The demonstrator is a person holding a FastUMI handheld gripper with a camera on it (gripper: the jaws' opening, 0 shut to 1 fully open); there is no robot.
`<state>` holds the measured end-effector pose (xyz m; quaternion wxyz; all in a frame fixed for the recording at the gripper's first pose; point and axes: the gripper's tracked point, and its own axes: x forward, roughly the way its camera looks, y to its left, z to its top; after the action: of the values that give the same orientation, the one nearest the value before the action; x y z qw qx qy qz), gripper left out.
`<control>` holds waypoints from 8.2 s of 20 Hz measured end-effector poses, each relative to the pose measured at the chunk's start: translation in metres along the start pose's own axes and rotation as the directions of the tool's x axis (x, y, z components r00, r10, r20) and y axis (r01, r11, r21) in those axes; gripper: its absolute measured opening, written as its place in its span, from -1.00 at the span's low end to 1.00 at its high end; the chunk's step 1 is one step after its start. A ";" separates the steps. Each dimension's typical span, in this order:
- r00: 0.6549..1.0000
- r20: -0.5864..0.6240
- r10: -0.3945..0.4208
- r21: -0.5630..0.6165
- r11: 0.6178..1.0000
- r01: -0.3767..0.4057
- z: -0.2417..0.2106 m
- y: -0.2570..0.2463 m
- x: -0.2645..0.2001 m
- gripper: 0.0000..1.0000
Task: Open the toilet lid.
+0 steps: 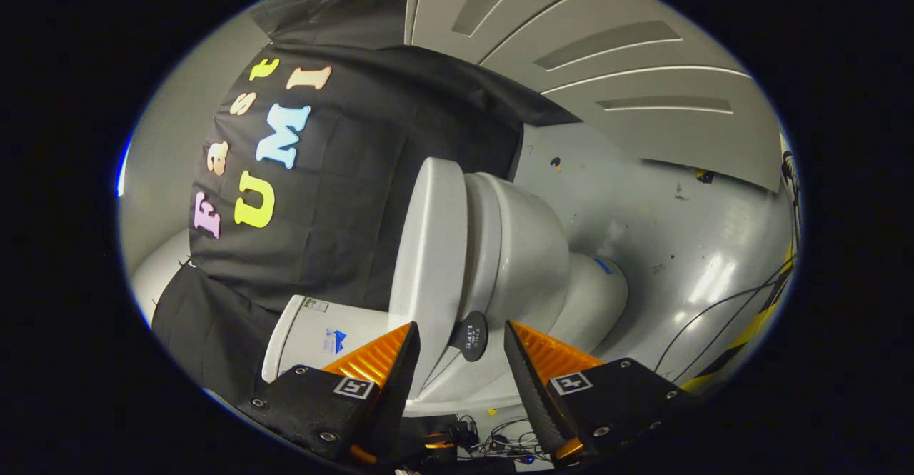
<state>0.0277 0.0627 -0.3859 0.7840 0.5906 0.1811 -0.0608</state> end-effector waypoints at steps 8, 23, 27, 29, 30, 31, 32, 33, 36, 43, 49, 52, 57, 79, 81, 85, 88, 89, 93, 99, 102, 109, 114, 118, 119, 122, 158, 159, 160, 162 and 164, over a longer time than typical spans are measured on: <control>0.996 -0.003 0.084 0.201 0.976 -0.082 0.002 -0.006 0.026 -0.06; 0.999 0.008 0.045 0.052 0.998 -0.045 0.002 0.003 0.028 -1.00; 1.000 0.016 -0.008 -0.029 1.000 0.009 0.001 0.004 0.026 -1.00; 1.000 0.018 -0.025 -0.036 0.999 0.026 0.001 0.004 0.026 -1.00; 0.999 0.021 -0.037 -0.034 0.999 0.038 0.001 0.005 0.025 -1.00; 0.998 0.030 -0.054 -0.026 0.998 0.055 0.001 0.006 0.025 -1.00; 0.996 0.045 -0.075 -0.017 0.997 0.076 0.003 0.008 0.025 -1.00; 0.995 0.054 -0.088 -0.015 0.996 0.089 0.003 0.011 0.024 -1.00; 0.988 0.075 -0.132 -0.017 0.991 0.133 0.004 0.025 0.019 -1.00; 0.952 0.166 -0.256 0.050 0.967 0.251 0.006 0.060 0.007 -1.00; 0.935 0.208 -0.287 -0.145 0.937 0.319 0.005 0.102 0.000 -1.00; 0.920 0.255 -0.299 -0.285 0.886 0.367 0.004 0.122 -0.004 -1.00; 0.906 0.304 -0.295 -0.405 0.821 0.403 -0.003 0.159 -0.008 -1.00; 0.882 0.385 -0.271 -0.655 0.593 0.468 -0.045 0.250 -0.012 -1.00; 0.884 0.388 -0.259 -0.680 0.567 0.465 -0.051 0.259 -0.011 -1.00; 0.891 0.388 -0.236 -0.724 0.521 0.453 -0.063 0.275 -0.008 -1.00; 0.897 0.384 -0.220 -0.749 0.494 0.442 -0.072 0.287 -0.007 -1.00; 0.898 0.386 -0.212 -0.758 0.482 0.439 -0.075 0.290 -0.006 -1.00; 0.905 0.387 -0.176 -0.800 0.425 0.424 -0.091 0.305 -0.002 -1.00; 0.914 0.380 -0.142 -0.832 0.381 0.404 -0.115 0.324 0.004 -1.00; 0.920 0.372 -0.123 -0.833 0.393 0.389 -0.125 0.331 0.006 -1.00; 0.935 0.341 -0.100 -0.872 0.338 0.354 -0.155 0.345 0.016 -1.00; 0.948 0.306 -0.085 -0.895 0.313 0.317 -0.178 0.356 0.024 -1.00; 0.960 0.268 -0.079 -0.911 0.304 0.279 -0.199 0.357 0.030 -1.00; 0.964 0.254 -0.077 -0.913 0.310 0.265 -0.204 0.359 0.032 -1.00; 0.966 0.249 -0.071 -0.924 0.283 0.259 -0.211 0.362 0.033 -1.00; 0.951 -0.124 0.283 -0.956 0.222 -0.191 -0.210 0.447 -0.059 0.90; 0.940 -0.109 0.325 -0.963 0.200 -0.181 -0.194 0.451 -0.067 0.90; 0.927 -0.106 0.361 -0.964 0.189 -0.184 -0.182 0.455 -0.074 0.90; 0.910 -0.118 0.398 -0.963 0.178 -0.203 -0.167 0.452 -0.073 0.90; 0.909 -0.097 0.405 -0.970 0.167 -0.178 -0.133 0.446 -0.080 0.90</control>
<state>0.0635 0.3113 0.0142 0.9868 -0.0061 -0.0107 0.1617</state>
